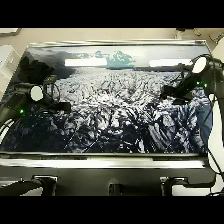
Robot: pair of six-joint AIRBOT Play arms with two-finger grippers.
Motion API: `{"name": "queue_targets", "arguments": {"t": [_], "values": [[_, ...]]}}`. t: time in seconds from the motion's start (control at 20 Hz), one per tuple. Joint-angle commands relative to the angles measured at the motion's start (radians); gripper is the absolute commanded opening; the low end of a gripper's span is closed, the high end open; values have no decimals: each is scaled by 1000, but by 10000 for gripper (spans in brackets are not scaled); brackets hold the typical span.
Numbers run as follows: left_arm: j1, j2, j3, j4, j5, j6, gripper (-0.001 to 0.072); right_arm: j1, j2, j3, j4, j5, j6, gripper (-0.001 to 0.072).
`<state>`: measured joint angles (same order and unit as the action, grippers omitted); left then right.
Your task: Fold the clothes and pants, and hang the long-sleeved shirts on hangers.
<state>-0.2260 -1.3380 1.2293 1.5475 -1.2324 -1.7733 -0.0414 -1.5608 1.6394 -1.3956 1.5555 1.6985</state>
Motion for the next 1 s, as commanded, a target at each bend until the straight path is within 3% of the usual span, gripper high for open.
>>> {"name": "queue_targets", "arguments": {"t": [0.0, 0.45, 0.6, 0.8, 0.95], "values": [[-1, 0, 0, 0, 0, 0, 718, 1, -1, 0, 0, -2, 0, 676], [-1, 0, 0, 0, 0, 0, 719, 1, -1, 0, 0, -2, -1, 676], [-1, 0, -1, 0, 17, 0, 718, 1, -1, 0, 9, -67, 74, 675], [-6, -10, -1, -31, 286, -1, 718, 1, -1, 0, 8, -163, 73, 675], [13, -42, 19, -48, 694, -11, 719, 1, -1, 0, 6, -271, 71, 675]]}}
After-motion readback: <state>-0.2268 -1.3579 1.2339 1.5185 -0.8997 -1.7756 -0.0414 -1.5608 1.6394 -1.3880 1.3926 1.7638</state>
